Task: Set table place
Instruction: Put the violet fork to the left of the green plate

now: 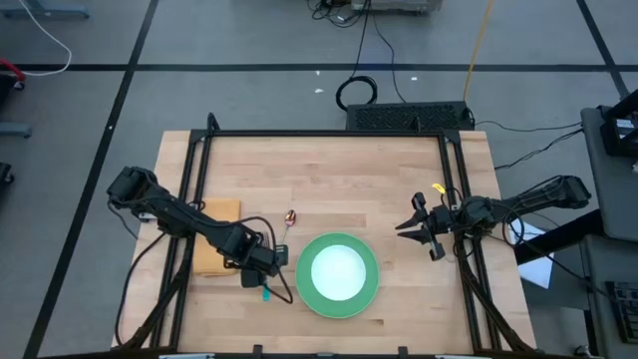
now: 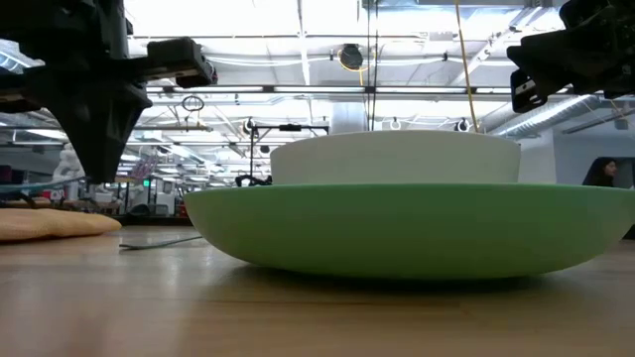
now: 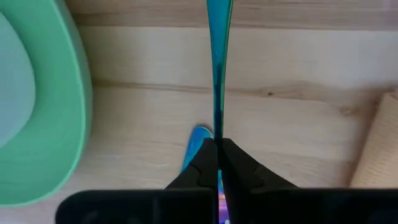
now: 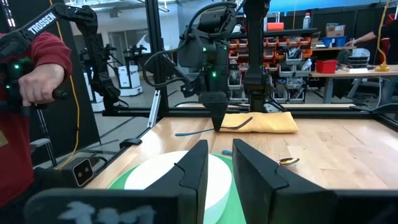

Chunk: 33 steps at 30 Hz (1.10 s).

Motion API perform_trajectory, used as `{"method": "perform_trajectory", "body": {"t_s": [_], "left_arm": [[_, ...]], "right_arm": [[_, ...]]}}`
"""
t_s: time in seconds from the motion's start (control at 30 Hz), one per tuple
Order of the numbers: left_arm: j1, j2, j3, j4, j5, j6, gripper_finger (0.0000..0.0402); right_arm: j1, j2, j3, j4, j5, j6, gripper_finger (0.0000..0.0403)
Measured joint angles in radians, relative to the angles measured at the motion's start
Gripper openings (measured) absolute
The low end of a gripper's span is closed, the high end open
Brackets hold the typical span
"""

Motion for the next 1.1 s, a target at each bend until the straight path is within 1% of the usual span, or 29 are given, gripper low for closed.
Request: {"method": "perform_trajectory", "body": {"t_s": [0.3, 0.53, 0.63, 0.73, 0.83, 1.1], "left_arm": [[-0.036, 0.039, 0.003, 0.061, -0.031, 0.012, 0.0002], [-0.063, 0.056, 0.001, 0.062, -0.031, -0.003, 0.0002], [-0.066, 0.058, 0.003, 0.085, 0.0, -0.015, 0.0003], [-0.072, 0.061, 0.002, 0.074, 0.008, -0.049, 0.0002], [-0.079, 0.06, 0.002, 0.082, 0.041, -0.056, 0.0003], [-0.079, 0.06, 0.002, 0.115, 0.067, -0.071, 0.0004]], "right_arm": [[0.0, 0.0, 0.0, 0.005, 0.0, 0.005, 0.0066], [0.0, 0.001, 0.0, 0.014, 0.0, -0.003, 0.0066], [0.0, 0.002, 0.0, 0.016, 0.0, -0.003, 0.0066], [0.0, 0.002, 0.0, 0.021, 0.0, -0.003, 0.0066], [0.0, 0.002, 0.0, 0.022, 0.0, -0.003, 0.0066], [0.0, 0.002, 0.0, 0.023, 0.0, -0.003, 0.0066]]}}
